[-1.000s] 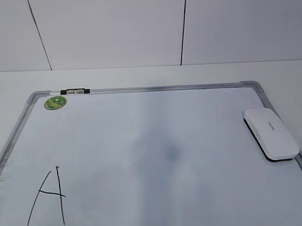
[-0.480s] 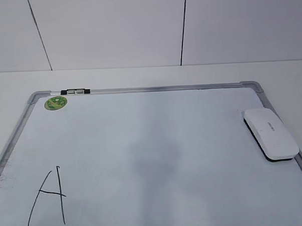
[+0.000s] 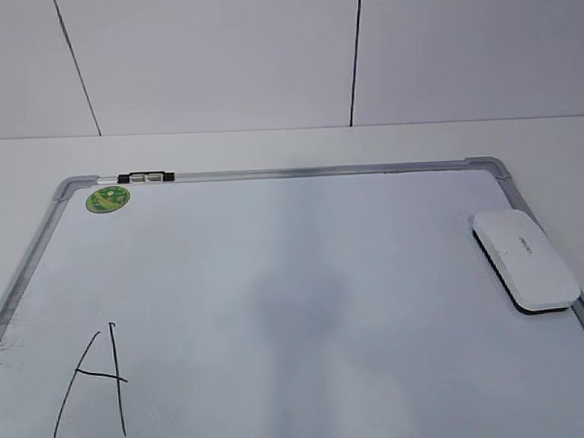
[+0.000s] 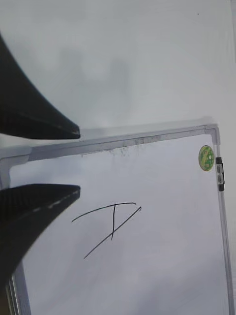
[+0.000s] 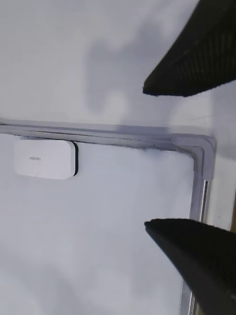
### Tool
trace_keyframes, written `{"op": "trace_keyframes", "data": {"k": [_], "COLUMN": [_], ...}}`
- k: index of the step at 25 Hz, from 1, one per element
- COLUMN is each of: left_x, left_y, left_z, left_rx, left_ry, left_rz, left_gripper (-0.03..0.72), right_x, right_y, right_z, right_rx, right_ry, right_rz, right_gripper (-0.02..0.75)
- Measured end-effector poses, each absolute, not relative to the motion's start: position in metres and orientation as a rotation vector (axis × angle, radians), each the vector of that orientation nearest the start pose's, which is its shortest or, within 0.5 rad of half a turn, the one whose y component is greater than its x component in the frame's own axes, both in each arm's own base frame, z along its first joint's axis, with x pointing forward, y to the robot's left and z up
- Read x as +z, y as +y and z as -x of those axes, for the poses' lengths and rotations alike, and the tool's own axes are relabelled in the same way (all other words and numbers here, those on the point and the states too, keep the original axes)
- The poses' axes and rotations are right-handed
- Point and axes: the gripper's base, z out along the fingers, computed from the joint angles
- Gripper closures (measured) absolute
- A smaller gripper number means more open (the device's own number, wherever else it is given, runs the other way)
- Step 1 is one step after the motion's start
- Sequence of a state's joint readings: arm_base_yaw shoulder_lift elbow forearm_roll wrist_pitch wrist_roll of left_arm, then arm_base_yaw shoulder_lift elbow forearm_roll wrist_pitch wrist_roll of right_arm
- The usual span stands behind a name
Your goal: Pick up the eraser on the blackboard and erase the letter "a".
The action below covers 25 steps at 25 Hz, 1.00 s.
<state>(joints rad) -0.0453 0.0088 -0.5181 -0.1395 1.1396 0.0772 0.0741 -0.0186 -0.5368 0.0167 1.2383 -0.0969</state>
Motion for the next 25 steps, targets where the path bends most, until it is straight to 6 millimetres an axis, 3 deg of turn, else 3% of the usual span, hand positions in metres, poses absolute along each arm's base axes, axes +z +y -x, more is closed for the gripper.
{"op": "trace_keyframes", "data": {"k": [25], "left_x": [0.2764], "left_y": [-0.011], "left_z": [0.0075], "left_rx": [-0.149], "left_ry": [2.083], "left_rz": [-0.139], "left_gripper": [0.453], "right_x": [0.2705], "right_y": [-0.0014], "right_z": [0.0125], "right_rx": [-0.02], "right_ry": [2.11], "right_rz": [0.18], "right_gripper": [0.146]}}
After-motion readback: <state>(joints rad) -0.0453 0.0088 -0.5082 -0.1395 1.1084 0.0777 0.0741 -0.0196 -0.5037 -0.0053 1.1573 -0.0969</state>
